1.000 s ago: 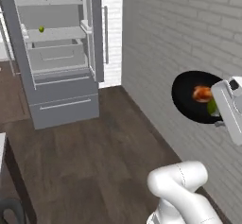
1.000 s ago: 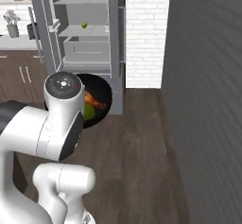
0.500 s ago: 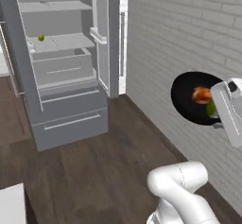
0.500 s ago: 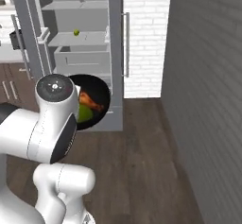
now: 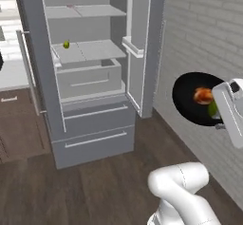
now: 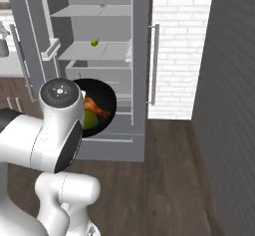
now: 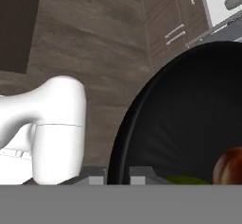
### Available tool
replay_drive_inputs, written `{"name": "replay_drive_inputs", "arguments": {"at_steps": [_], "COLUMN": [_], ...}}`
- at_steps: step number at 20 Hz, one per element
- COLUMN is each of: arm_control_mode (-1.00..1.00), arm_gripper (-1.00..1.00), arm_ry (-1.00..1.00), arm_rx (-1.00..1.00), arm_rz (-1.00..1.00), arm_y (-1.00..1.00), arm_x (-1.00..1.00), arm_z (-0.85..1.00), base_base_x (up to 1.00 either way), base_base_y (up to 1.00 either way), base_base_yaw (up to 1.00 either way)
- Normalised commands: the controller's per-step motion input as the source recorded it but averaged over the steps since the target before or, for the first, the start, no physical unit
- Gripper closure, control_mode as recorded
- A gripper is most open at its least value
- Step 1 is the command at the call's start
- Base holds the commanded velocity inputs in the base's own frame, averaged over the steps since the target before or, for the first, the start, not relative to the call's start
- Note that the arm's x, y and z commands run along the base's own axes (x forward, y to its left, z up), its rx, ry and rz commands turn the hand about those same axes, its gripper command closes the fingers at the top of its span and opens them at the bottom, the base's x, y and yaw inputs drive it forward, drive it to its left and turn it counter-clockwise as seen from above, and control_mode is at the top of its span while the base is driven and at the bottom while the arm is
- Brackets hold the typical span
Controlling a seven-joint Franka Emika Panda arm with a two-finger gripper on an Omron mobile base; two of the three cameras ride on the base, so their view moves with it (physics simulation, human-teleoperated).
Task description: Pick the chicken drumstick and lime from their plates and place them in the bowl. Then put the bowl in the fridge.
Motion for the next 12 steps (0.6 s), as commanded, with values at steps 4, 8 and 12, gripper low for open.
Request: {"name": "replay_drive_inputs", "arguments": {"at_steps": [4,8,12], "arm_control_mode": [1.0,1.0,1.0], "arm_gripper": [1.0,1.0,1.0], "arm_ry": [0.0,0.0,0.0], "arm_rx": [0.0,0.0,0.0], "arm_rz": [0.0,0.0,0.0], "arm_y": [0.0,0.0,0.0], "arm_x": [0.0,0.0,0.0], "arm_z": [0.0,0.0,0.0], "base_base_x": [0.73,0.55,0.51], "base_base_y": [0.55,0.64,0.62], "base_base_yaw": [0.28,0.25,0.22]}}
